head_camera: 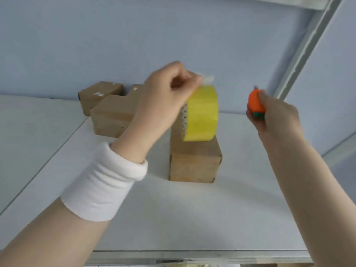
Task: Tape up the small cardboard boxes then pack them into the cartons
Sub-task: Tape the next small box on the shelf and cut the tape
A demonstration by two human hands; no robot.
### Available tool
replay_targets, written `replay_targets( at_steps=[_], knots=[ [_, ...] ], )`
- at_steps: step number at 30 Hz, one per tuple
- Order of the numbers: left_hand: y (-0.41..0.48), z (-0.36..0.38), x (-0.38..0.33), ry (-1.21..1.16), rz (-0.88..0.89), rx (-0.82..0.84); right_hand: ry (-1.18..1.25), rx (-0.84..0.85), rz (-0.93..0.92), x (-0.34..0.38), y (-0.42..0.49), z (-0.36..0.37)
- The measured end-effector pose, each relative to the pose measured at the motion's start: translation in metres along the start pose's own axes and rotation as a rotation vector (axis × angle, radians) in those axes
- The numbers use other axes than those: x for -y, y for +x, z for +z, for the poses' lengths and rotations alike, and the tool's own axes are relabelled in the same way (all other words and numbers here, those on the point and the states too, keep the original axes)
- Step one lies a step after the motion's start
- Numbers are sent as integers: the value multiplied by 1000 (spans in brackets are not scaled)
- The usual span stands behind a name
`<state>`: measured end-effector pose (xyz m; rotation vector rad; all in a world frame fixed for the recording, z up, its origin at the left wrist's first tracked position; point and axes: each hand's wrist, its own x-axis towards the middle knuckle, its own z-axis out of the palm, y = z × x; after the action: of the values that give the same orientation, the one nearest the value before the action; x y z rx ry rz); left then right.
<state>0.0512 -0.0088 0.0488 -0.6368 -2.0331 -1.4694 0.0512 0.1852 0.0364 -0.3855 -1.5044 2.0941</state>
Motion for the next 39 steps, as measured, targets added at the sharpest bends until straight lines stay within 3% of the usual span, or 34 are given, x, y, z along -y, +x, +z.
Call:
replay_targets(
  at_steps=[2,4,6,10,11,13,16,18,21,25,29,34,39],
  knots=[
    [7,3,6,-91,-90,-37,-391,25,1,-35,16,-34],
    [12,8,10,-113,-144,-24,-703,161,52,-76,18,-58],
    [13,17,16,-134,-187,23,-889,286,68,-107,14,-72],
    [15,32,24,-206,-254,149,-1276,360,-58,-122,13,-76],
    [16,36,26,-234,-273,165,-1279,340,-97,-117,11,-73],
    [20,41,29,-281,-307,180,-994,322,-196,-101,-1,-67],
    [30,52,34,-301,-364,187,-533,520,-324,-69,-27,-48],
    [39,58,39,-311,-431,215,-494,609,-309,-61,-37,-32],
    [57,59,51,-327,-595,323,-386,507,-286,-58,-37,-12],
    [76,58,68,-304,-803,522,-326,289,-209,-55,-31,8],
    [83,71,86,-179,-853,656,-376,166,-170,-60,-24,25],
    [89,79,113,-155,-742,683,-340,288,-100,-66,-27,21],
    [89,85,130,12,-571,660,-434,107,-189,-71,-15,37]
  ],
)
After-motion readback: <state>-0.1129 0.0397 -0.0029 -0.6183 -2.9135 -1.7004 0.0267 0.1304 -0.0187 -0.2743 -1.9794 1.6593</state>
